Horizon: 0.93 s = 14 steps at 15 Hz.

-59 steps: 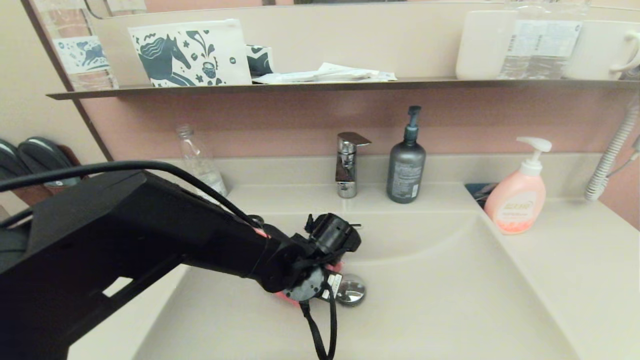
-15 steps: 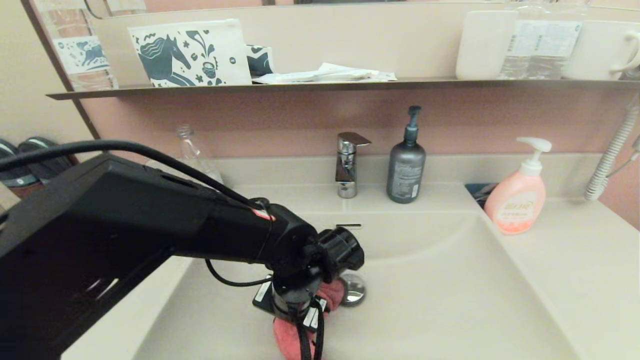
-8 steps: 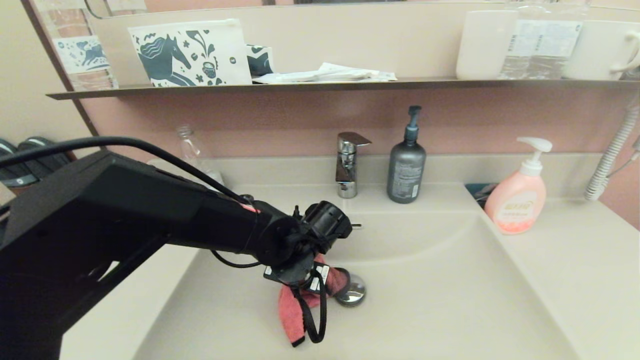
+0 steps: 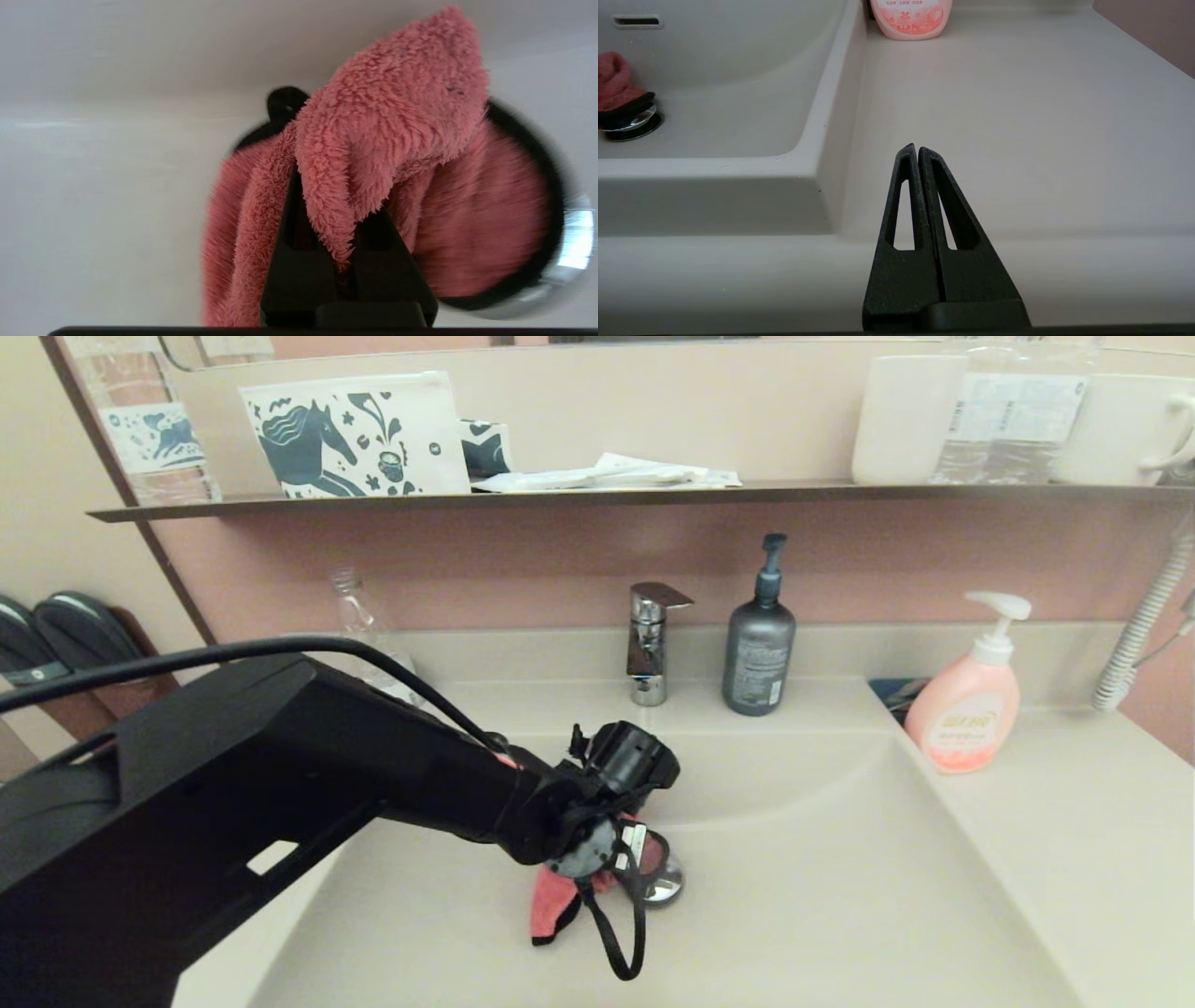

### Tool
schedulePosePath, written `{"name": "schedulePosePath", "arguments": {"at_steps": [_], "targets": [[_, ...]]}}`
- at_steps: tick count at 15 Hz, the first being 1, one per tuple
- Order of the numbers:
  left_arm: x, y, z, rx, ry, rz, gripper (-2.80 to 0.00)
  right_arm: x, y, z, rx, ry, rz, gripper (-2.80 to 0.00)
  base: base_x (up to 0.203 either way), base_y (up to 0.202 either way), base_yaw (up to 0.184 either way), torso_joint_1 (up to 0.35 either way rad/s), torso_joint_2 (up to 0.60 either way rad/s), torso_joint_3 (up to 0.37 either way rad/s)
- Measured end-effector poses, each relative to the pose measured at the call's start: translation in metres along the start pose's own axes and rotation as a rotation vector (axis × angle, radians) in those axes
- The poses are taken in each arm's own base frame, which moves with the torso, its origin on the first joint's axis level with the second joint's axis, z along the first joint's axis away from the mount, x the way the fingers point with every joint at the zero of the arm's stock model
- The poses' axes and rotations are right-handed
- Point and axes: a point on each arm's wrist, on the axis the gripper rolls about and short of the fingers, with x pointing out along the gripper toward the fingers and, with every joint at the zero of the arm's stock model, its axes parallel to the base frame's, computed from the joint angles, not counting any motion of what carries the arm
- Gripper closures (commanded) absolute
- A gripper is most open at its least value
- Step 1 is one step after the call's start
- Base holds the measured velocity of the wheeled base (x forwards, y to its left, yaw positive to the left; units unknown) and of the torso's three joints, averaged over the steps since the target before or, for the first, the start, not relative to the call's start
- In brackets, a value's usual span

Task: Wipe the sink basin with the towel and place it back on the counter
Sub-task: Wipe the sink

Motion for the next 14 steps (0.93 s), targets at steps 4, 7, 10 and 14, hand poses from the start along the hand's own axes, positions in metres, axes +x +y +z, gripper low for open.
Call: {"name": "schedulePosePath", "arguments": {"at_steps": [4,7,10,14], "targets": [[-0.012,-0.034,0.002,-0.039,-0.045,-0.06,0.0,0.0,0.0,0.0,0.0,0.0,0.0,0.0,0.0,0.0,0.0,0.0,0.0,0.0],[-0.021,-0.062,0.005,-0.025,-0.082,-0.126,0.0,0.0,0.0,0.0,0.0,0.0,0.0,0.0,0.0,0.0,0.0,0.0,0.0,0.0],[-0.019,-0.083,0.004,-0.005,-0.085,-0.146,0.0,0.0,0.0,0.0,0.0,0.0,0.0,0.0,0.0,0.0,0.0,0.0,0.0,0.0],[-0.006,-0.102,-0.001,0.018,-0.082,-0.133,0.0,0.0,0.0,0.0,0.0,0.0,0.0,0.0,0.0,0.0,0.0,0.0,0.0,0.0]]}}
